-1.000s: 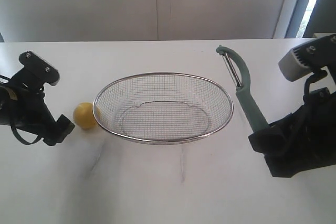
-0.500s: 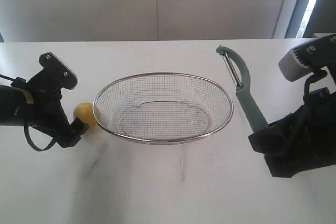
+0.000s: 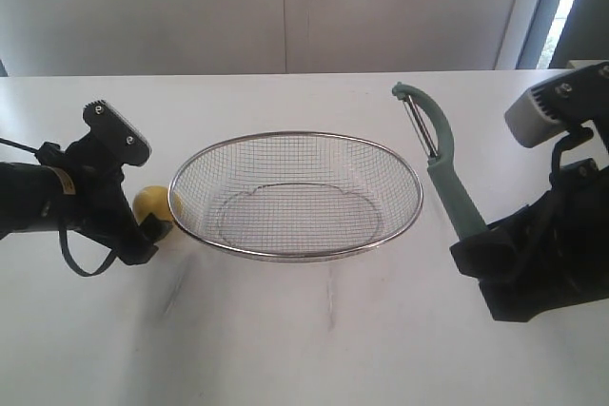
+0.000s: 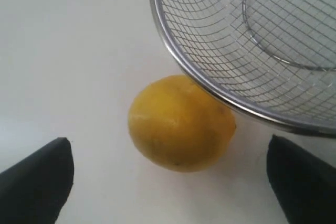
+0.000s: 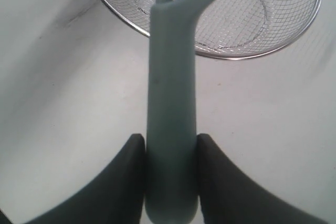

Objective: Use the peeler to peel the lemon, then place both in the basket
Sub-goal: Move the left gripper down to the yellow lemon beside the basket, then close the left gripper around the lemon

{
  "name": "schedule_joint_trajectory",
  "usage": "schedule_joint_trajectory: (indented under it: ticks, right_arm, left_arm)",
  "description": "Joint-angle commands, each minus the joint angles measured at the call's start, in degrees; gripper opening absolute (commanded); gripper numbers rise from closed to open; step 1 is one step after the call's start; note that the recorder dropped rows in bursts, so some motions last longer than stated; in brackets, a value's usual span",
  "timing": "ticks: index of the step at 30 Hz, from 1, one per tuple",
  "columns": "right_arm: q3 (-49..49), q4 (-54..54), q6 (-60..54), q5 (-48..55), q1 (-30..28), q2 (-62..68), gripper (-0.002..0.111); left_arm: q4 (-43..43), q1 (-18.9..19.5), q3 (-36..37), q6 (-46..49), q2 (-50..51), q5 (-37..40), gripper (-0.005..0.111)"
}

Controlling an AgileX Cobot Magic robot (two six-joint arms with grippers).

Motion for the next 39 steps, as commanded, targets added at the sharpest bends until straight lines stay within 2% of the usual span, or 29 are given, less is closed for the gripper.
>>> schedule_joint_trajectory:
  ticks: [1, 8, 39]
  right_arm:
    - [0.07, 0.29, -0.55, -0.24, 0.01, -0.34, 0.000]
    - [0.07, 0.29, -0.55, -0.24, 0.01, -0.34, 0.000]
    - [0.07, 0.29, 1.30, -0.14, 0.01, -0.34, 0.000]
  left_arm:
    - [0.23, -0.50, -0.11, -4.09, 1.33, -1.72, 0.105]
    - [0.23, -0.50, -0.11, -4.09, 3.38, -7.08, 0.105]
    - [0.23, -0.50, -0.11, -2.55, 7.38, -10.21, 0.105]
